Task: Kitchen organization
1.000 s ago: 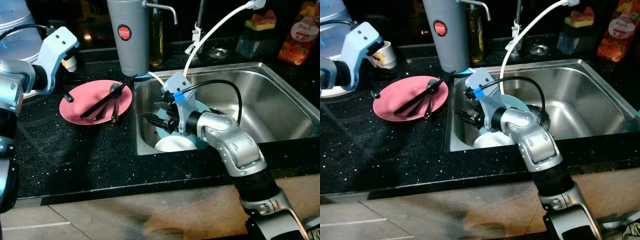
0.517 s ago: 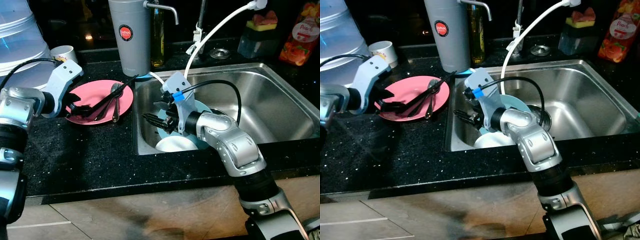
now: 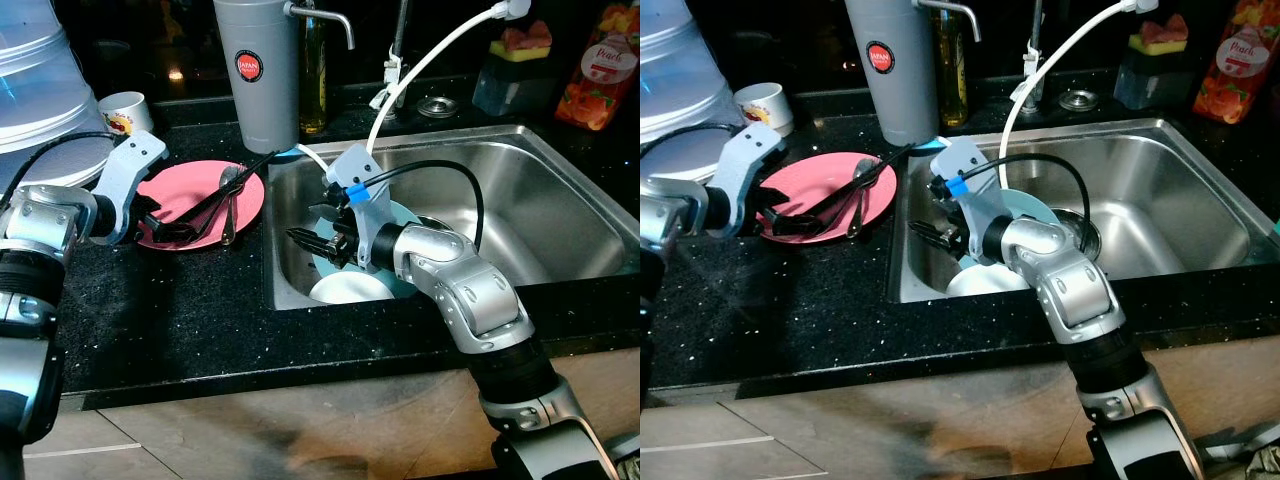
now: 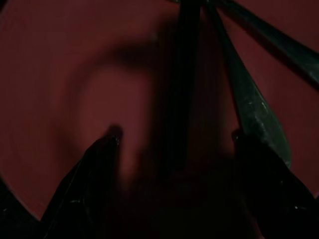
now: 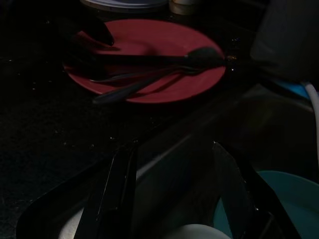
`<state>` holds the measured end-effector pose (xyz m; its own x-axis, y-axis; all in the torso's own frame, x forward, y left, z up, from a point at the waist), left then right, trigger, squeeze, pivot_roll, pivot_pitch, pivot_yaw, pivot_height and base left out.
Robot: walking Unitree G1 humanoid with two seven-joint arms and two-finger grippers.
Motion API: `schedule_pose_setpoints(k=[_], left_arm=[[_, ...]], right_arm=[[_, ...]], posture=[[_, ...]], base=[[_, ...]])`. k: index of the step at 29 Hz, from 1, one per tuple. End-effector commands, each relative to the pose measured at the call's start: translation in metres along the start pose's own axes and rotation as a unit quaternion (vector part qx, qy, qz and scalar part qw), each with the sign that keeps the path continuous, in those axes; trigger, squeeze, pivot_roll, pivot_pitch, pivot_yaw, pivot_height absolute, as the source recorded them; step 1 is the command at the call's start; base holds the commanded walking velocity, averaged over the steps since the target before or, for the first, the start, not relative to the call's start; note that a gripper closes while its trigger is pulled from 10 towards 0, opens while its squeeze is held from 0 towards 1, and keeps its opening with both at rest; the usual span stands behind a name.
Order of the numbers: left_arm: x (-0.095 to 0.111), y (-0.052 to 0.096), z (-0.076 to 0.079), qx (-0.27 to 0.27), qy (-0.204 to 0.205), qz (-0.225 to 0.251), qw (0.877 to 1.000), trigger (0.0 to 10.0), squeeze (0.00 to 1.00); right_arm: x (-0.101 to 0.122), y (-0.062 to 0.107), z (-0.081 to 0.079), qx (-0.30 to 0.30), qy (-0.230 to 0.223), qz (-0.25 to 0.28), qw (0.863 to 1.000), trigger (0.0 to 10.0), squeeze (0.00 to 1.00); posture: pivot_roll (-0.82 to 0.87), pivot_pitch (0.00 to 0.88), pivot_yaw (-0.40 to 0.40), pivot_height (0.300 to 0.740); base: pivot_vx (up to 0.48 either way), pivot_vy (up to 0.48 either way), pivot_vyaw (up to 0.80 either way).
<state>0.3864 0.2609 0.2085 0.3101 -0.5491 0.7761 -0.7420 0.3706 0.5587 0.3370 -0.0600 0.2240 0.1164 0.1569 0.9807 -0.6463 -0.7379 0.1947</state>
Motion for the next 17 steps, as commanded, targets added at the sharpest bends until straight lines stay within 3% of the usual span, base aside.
schedule_pose_setpoints(k=[1,3,10,11,13,14,15,16,17], left_arm=[[-0.009,-0.0041,0.0038,-0.012,0.028,-0.012,0.999,10.0,0.0],[-0.009,-0.005,0.0045,-0.018,0.048,-0.005,0.999,10.0,0.0],[-0.0086,-0.005,0.004,-0.024,0.052,-0.006,0.998,9.8,0.0],[-0.0087,-0.0051,0.004,-0.025,0.052,-0.007,0.998,7.4,0.0],[-0.009,-0.0052,0.004,-0.025,0.052,-0.008,0.998,7.4,0.0],[-0.0092,-0.0053,0.0038,-0.025,0.052,-0.008,0.998,3.7,0.0],[-0.0092,-0.0053,0.0038,-0.025,0.052,-0.008,0.998,3.7,0.0],[-0.0094,-0.0052,0.0037,-0.026,0.052,-0.008,0.998,0.0,0.0],[-0.0094,-0.0051,0.0035,-0.025,0.052,-0.008,0.998,0.0,0.0]], right_arm=[[-0.0011,0.0,-0.0034,0.006,-0.004,-0.001,1.0,10.0,0.0],[-0.0014,0.0001,-0.0034,0.007,-0.004,-0.002,1.0,10.0,0.0],[-0.0012,0.0008,-0.003,0.006,-0.004,-0.002,1.0,10.0,0.0],[-0.0012,0.0008,-0.003,0.005,-0.004,-0.003,1.0,10.0,0.0],[-0.0013,0.0009,-0.0031,0.005,-0.003,-0.003,1.0,10.0,0.0],[-0.0013,0.0009,-0.003,0.005,-0.004,-0.003,1.0,10.0,0.0],[-0.0013,0.0009,-0.003,0.005,-0.004,-0.003,1.0,10.0,0.0],[-0.0013,0.0009,-0.0029,0.005,-0.004,-0.003,1.0,10.0,0.0],[-0.0012,0.0008,-0.0027,0.005,-0.004,-0.003,1.0,10.0,0.0]], posture=[[0.01,0.036,0.064,0.74],[0.01,0.035,0.064,0.74],[0.01,0.03,0.065,0.74],[0.01,0.03,0.065,0.74],[0.01,0.029,0.064,0.74],[0.01,0.029,0.064,0.74],[0.01,0.029,0.064,0.74],[0.01,0.028,0.064,0.74],[0.01,0.028,0.064,0.74]], base=[[0.0,0.0,0.0],[0.0,0.0,0.0],[0.0,0.0,0.0],[0.0,0.0,0.0],[0.0,0.0,0.0],[0.0,0.0,0.0],[0.0,0.0,0.0],[0.0,0.0,0.0],[0.0,0.0,0.0]])
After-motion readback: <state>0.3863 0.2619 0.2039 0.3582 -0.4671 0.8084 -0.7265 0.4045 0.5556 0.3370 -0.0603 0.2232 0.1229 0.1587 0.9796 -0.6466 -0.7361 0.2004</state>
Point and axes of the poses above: a point about 5 cm out from each wrist's last joint towards the gripper, its own y axis pointing back from the gripper into the wrist, its own x axis along the axis of the wrist's last joint, z = x × y, the point moved 2 cm from there along -y, pointing out of the wrist towards the gripper, and after that the axes turned 10 degrees about -y, right-handed, at the moved point
